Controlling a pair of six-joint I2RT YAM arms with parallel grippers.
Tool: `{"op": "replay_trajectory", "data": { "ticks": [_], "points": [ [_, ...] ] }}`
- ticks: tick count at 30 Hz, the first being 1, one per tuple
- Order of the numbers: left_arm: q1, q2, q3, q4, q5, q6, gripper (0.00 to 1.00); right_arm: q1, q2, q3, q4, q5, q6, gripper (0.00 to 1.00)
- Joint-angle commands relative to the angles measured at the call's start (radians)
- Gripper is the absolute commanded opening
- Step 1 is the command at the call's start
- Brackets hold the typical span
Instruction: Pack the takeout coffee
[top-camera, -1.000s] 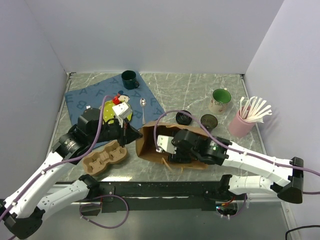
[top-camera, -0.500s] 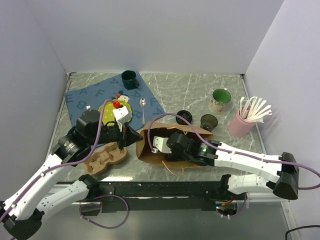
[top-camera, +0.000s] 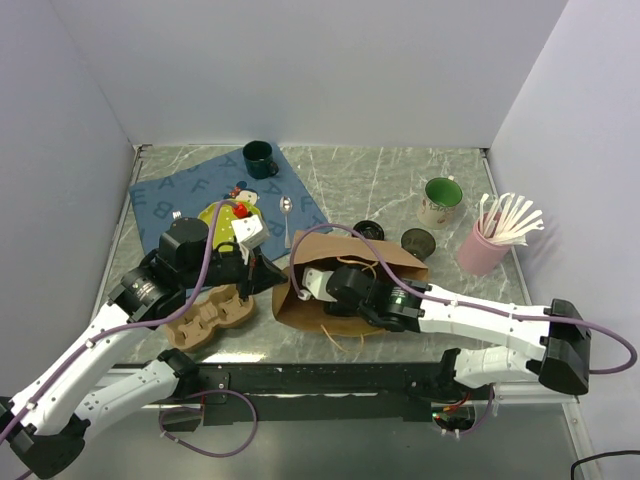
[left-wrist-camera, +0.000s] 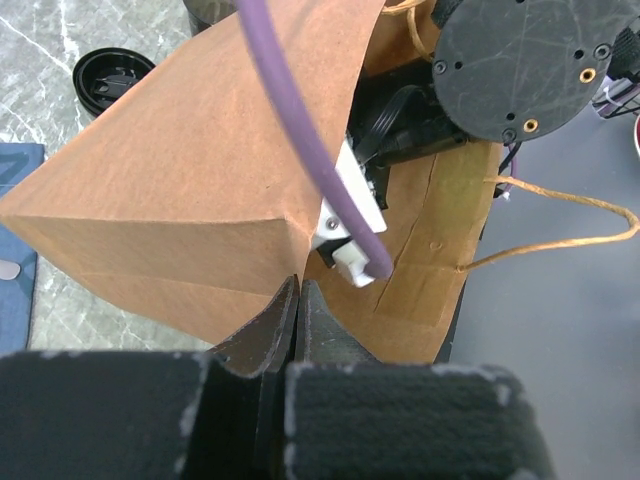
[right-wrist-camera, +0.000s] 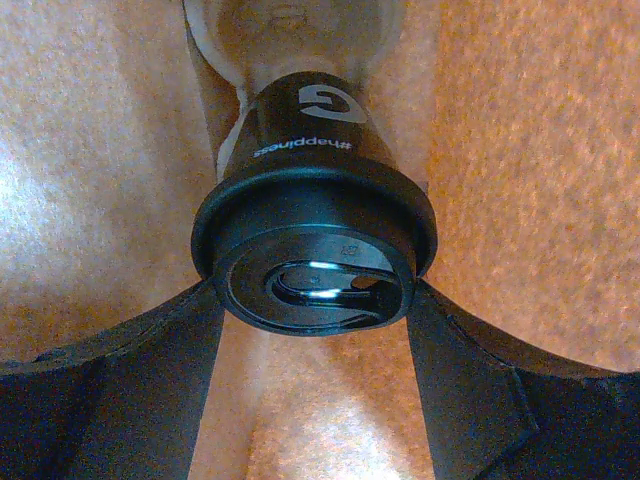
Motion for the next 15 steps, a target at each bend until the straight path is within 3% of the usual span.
{"op": "replay_trajectory", "data": {
  "ticks": [1,15],
  "points": [
    [-0.002,-0.009,0.015,0.056,0.052,0.013,0.01,-0.007,-0.07,-0.015,0.014,0.003,0.042,0.47],
    [-0.003,-0.019,-0.019,0.073,0.034,0.024,0.01,-0.033,-0.165,-0.046,-0.052,0.012,0.021,0.47]
  ]
}}
